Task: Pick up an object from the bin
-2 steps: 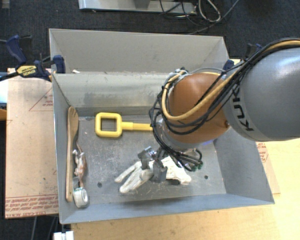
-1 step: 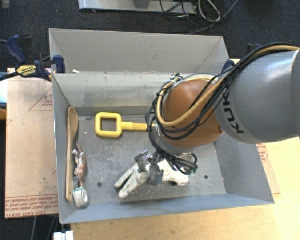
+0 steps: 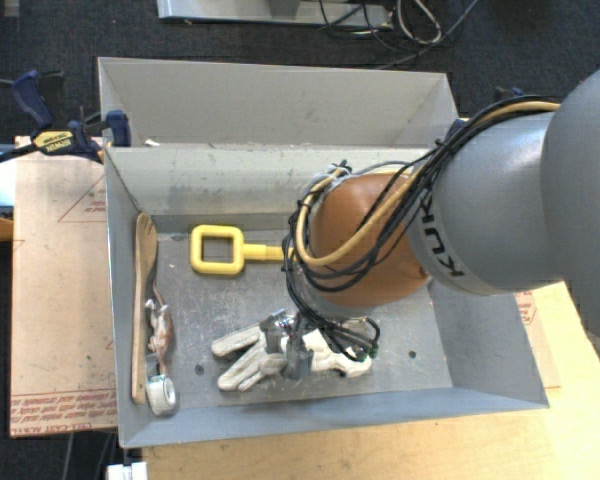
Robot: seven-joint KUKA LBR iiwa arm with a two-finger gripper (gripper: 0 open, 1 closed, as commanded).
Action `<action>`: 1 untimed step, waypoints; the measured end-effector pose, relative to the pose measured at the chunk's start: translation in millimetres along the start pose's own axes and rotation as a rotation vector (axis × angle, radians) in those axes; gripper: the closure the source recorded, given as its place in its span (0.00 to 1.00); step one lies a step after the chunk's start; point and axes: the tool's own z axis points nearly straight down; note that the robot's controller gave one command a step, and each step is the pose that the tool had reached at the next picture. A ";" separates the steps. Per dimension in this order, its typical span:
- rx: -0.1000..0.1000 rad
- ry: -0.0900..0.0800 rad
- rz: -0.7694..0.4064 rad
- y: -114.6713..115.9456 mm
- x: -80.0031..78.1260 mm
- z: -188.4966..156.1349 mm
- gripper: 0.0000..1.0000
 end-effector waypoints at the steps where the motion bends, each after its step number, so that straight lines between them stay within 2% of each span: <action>1: -0.002 0.007 -0.086 -5.8 5.7 14.2 1.00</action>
Offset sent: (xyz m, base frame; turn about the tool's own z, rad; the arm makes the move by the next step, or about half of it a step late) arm 0.0206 0.0087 -0.0284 -0.0279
